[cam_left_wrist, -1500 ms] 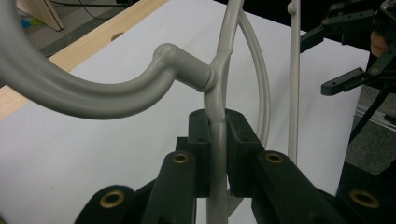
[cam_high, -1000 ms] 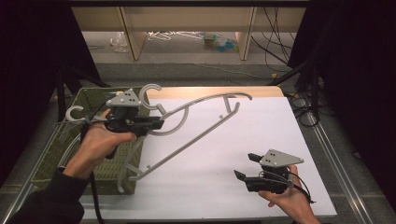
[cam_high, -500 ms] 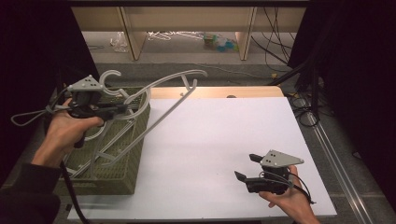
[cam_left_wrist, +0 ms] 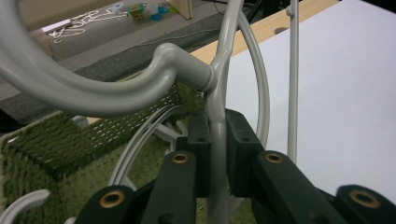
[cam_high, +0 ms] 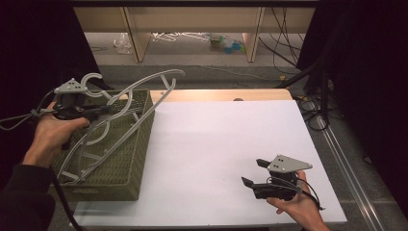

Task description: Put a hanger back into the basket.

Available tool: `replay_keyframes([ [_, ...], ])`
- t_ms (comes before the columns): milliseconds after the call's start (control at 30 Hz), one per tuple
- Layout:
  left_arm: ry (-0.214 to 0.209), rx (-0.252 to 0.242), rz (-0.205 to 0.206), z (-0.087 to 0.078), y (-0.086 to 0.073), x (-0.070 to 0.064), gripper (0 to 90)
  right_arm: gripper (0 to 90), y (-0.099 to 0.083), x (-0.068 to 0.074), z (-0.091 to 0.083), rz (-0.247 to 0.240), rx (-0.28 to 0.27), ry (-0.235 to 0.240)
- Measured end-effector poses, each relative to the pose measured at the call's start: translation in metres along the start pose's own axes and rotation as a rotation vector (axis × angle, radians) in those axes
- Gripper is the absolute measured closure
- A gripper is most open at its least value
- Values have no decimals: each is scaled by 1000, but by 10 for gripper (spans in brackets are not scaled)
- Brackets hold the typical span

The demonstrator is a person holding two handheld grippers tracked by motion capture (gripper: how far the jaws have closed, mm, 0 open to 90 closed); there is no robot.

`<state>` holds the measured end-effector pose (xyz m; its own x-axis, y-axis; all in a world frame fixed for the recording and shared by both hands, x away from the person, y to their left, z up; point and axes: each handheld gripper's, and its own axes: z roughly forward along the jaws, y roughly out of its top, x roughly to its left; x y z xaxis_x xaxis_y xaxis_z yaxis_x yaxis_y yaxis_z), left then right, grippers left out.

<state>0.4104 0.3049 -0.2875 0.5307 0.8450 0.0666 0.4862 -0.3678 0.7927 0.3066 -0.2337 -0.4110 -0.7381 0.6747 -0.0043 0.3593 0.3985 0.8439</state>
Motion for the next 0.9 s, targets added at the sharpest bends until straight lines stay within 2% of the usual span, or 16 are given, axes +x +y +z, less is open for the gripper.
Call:
replay_keyframes([
  [33,11,5,7,-1,-2,3,816,229,0,0,0,-2,1,0],
  [100,22,-2,-22,0,-8,9,816,229,0,0,1,-1,1,1],
  [233,68,23,-39,-1,-19,23,816,229,0,0,0,-4,2,0],
  [267,80,4,-79,0,-22,25,816,230,0,0,1,-4,2,1],
  [300,88,25,-63,-1,-25,30,816,230,0,0,0,-4,3,0],
  [400,112,40,-78,-2,-33,41,816,230,-1,0,1,-2,2,-1],
  [500,150,62,-71,-1,-42,49,816,231,-1,1,1,-2,2,-1],
  [600,167,65,-88,0,-51,56,816,231,-1,0,1,-1,3,-1],
  [667,187,85,-81,1,-57,60,816,231,-1,1,1,0,7,-1],
  [900,200,129,-105,11,-76,66,815,232,-1,1,2,-3,7,-1],
])
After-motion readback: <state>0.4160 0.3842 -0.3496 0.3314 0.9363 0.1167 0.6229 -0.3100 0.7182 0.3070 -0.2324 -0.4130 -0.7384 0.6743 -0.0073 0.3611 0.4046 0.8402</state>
